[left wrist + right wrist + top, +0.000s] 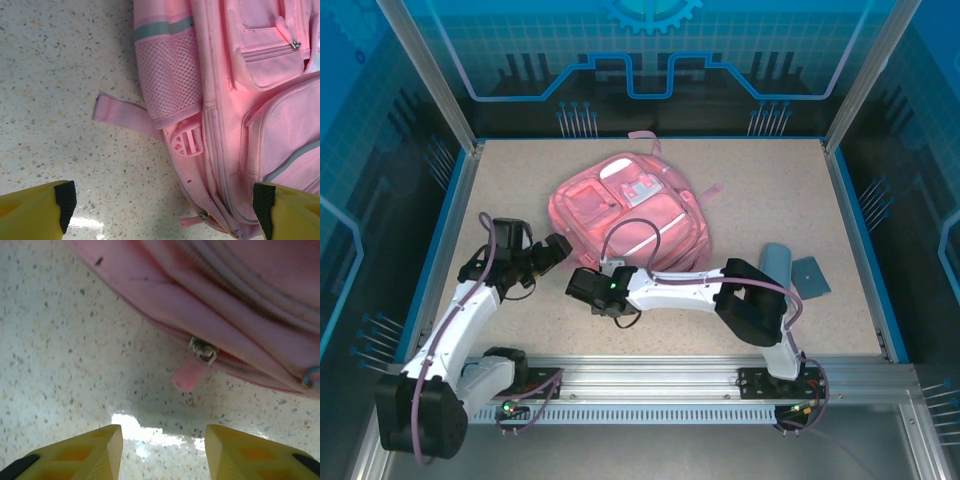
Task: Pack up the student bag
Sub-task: Zip the student bag at the top-center of the table.
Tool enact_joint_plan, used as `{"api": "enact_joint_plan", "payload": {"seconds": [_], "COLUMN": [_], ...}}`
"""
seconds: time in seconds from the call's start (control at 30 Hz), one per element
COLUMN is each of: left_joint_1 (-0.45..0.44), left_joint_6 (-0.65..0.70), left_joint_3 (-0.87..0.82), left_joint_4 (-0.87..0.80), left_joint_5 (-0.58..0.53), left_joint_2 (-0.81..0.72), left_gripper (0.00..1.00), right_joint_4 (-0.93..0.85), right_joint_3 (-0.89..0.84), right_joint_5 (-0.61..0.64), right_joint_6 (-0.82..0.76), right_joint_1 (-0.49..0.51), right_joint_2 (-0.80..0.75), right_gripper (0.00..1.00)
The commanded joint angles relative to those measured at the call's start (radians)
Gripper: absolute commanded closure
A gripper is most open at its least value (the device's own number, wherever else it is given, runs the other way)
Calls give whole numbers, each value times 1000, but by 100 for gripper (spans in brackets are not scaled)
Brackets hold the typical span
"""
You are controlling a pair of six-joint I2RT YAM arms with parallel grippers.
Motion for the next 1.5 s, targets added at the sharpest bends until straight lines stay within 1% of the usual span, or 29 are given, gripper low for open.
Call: {"api": "enact_joint_plan", "payload": {"seconds": [0.0, 0.13, 0.33, 0.43, 0.53, 0.9, 1.1, 1.17, 1.37, 1.47], "left_joint_1": [23, 26, 35, 41, 46, 60, 61, 61, 60, 60], "left_joint_6": [24, 17, 20, 21, 21, 21, 18, 18, 0, -35], "left_joint_3": [29, 27, 23, 18, 15, 3, -4, -5, -26, -50], "left_joint_4": [-19, -7, -11, -9, -3, 13, 18, 19, 42, 92], "left_joint_5": [75, 82, 82, 84, 85, 101, 108, 111, 135, 194], "left_joint_2": [4, 5, 2, 2, 3, 10, 12, 13, 23, 45], "left_gripper": [6, 6, 6, 5, 5, 5, 5, 5, 5, 8], "right_joint_4": [-94, -152, -172, -167, -167, -197, -217, -217, -196, -180], "right_joint_3": [73, 115, 148, 158, 174, 223, 216, 208, 187, 160], "right_joint_5": [110, 146, 139, 129, 132, 156, 159, 158, 133, 115], "right_joint_6": [123, 186, 212, 215, 215, 201, 181, 163, 26, -47], "right_joint_1": [4, 0, -12, -19, -27, -44, -43, -40, -33, -32], "right_joint_2": [50, 89, 132, 154, 175, 232, 207, 185, 111, 66], "right_gripper": [52, 53, 55, 57, 63, 68, 87, 92, 98, 100]}}
